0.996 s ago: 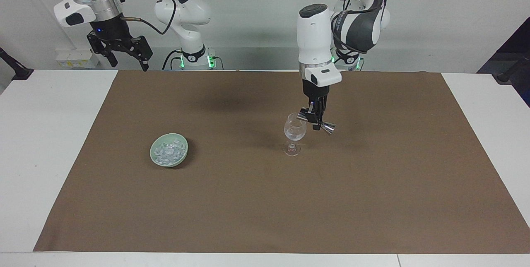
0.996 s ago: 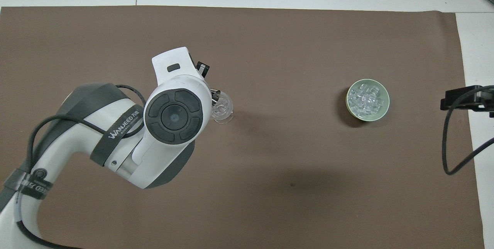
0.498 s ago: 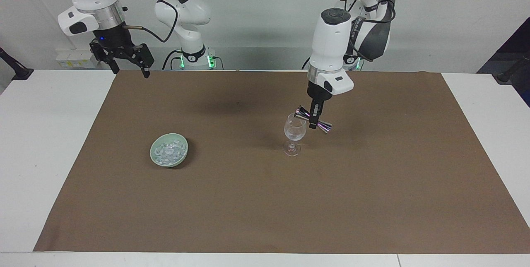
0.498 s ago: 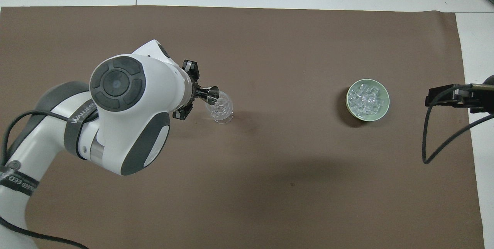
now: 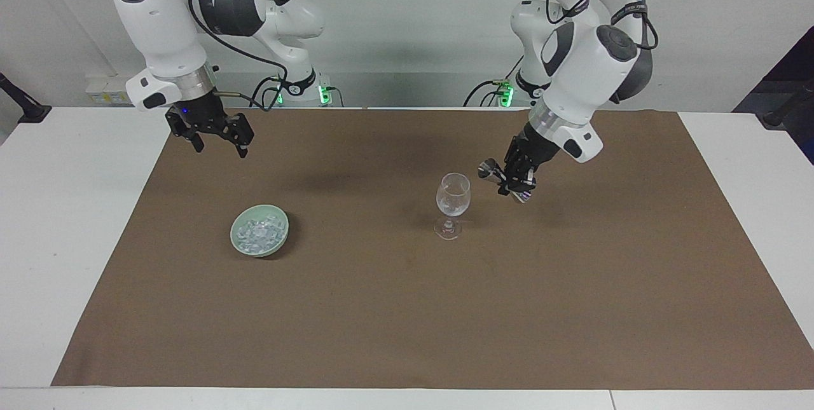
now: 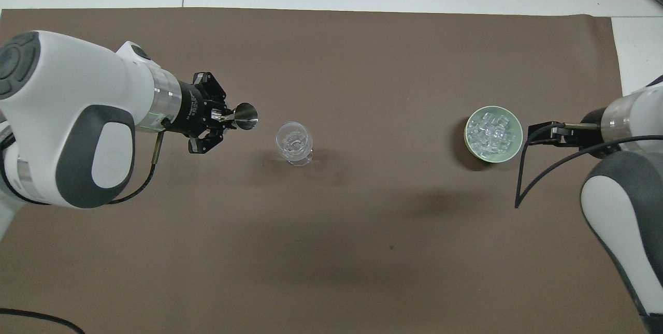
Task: Pour wine and add ice with both arms
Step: 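Carry the bottle back with the left gripper while the right gripper reaches the tin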
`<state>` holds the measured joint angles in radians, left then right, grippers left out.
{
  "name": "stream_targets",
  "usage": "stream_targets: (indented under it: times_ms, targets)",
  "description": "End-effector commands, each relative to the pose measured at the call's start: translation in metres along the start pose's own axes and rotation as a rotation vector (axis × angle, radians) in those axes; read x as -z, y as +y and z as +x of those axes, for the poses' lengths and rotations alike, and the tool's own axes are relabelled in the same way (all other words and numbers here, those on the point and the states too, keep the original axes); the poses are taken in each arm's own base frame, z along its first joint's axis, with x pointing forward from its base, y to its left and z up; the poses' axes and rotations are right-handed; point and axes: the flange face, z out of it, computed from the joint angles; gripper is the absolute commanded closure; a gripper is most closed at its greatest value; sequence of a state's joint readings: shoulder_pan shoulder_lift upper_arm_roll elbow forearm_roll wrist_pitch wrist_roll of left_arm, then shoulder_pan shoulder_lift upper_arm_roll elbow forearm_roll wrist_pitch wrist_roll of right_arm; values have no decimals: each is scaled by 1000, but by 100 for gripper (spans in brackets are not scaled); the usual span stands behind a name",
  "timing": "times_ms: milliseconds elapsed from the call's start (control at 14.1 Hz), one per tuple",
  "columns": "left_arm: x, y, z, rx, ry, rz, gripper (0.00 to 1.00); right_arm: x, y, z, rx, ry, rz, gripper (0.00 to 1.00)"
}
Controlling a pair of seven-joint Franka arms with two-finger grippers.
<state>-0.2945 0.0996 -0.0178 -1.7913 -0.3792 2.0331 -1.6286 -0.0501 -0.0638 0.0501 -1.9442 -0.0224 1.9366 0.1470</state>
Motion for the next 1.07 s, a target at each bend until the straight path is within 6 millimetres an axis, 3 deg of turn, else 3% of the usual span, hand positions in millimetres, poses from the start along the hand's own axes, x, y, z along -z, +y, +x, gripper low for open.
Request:
stream_targets:
  times_ms: [0, 356, 569, 996]
  targets:
    - [16, -7, 34, 31, -111, 14, 100, -41, -2, 6, 33, -6, 13, 0]
    - [36, -11, 123, 149, -297, -6, 100, -90, -3, 11, 82, -5, 17, 0]
    - [24, -22, 183, 349, -443, -21, 100, -107, -5, 18, 83, 19, 20, 0]
    - [-5, -59, 268, 649, -552, -154, 100, -138, -8, 26, 83, 20, 24, 0]
